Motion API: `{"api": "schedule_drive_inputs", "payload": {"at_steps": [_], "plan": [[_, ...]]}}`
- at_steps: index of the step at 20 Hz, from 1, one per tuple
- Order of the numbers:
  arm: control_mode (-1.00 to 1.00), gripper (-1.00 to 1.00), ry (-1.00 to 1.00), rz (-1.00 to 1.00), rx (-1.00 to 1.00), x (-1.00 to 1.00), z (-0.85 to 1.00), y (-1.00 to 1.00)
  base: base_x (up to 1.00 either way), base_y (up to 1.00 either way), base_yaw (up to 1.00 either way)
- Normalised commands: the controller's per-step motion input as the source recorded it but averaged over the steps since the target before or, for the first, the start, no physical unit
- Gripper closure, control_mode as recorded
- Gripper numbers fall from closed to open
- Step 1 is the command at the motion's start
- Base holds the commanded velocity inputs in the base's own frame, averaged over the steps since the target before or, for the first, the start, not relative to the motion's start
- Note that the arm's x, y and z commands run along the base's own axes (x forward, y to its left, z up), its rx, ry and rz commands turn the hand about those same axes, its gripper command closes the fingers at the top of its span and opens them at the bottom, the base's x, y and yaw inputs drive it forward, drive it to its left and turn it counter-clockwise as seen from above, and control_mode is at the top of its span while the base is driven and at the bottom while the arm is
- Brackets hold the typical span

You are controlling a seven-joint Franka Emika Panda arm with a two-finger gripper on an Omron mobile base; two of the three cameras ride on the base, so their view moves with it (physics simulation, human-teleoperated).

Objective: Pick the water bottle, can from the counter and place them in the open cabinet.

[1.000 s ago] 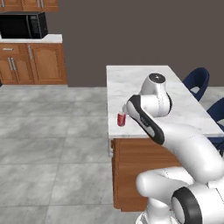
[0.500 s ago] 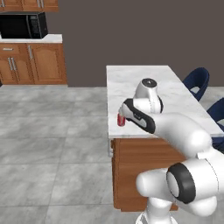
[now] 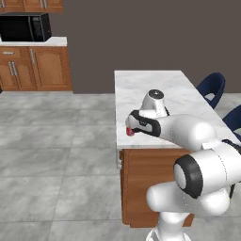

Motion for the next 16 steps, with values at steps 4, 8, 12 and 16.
{"api": "schedule_drive_inputs", "payload": {"at_steps": [4, 8, 12, 16], "plan": [[-1.00, -1.00, -0.04, 0.00, 0.00, 0.09, -0.18, 0.00, 0.00, 0.00, 0.00], [-1.00, -1.00, -0.11, 0.00, 0.00, 0.00, -0.12, 0.01, 0.00, 0.00, 0.00], [-1.00, -1.00, -0.20, 0.00, -0.01, 0.00, -0.02, 0.00, 0.00, 0.00, 0.00], [-1.00, -1.00, -0.19, 0.00, -0.01, 0.00, 0.00, 0.00, 0.00, 0.00, 0.00]]}}
